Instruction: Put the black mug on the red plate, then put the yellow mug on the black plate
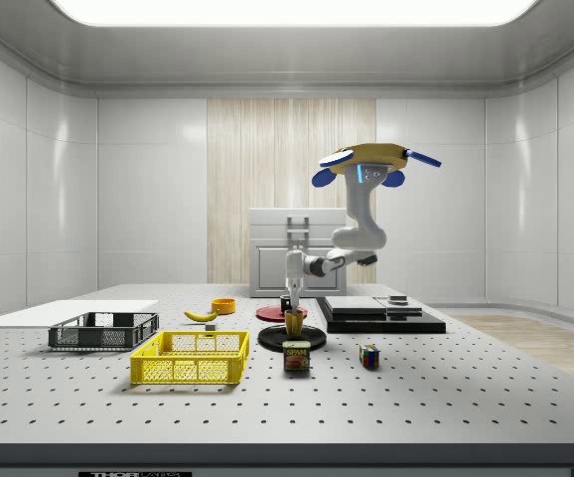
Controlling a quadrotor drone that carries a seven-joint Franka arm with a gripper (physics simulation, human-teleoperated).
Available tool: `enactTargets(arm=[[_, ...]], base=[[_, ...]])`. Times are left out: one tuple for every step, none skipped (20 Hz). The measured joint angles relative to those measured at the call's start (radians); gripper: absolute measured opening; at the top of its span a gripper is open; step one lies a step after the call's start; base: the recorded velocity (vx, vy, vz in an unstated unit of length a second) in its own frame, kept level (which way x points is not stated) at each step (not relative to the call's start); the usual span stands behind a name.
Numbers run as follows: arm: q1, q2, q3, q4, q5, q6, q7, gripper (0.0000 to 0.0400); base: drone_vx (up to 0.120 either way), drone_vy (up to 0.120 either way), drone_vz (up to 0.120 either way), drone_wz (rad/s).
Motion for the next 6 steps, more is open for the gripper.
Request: enactTargets(arm=[[0.004,0.0,0.015,-0.007,0.014,-0.007,0.0,0.0392],[0.007,-0.001,0.028,-0.013,0.026,-0.013,0.0,0.0394],[0.01,-0.001,0.04,-0.018,0.037,-0.018,0.0,0.0395],[0.013,-0.001,0.05,-0.022,0.047,-0.023,0.0,0.0396],[0.015,-0.002,0.059,-0.025,0.055,-0.026,0.0,0.0397],[0.016,-0.002,0.064,-0.027,0.06,-0.028,0.0,0.0397]], base=[[0.0,0.0,0.0,0.0],[0.0,0.0,0.0,0.0],[0.0,0.0,0.0,0.0],[0.0,0.0,0.0,0.0],[0.0,0.0,0.0,0.0],[0.0,0.0,0.0,0.0]])
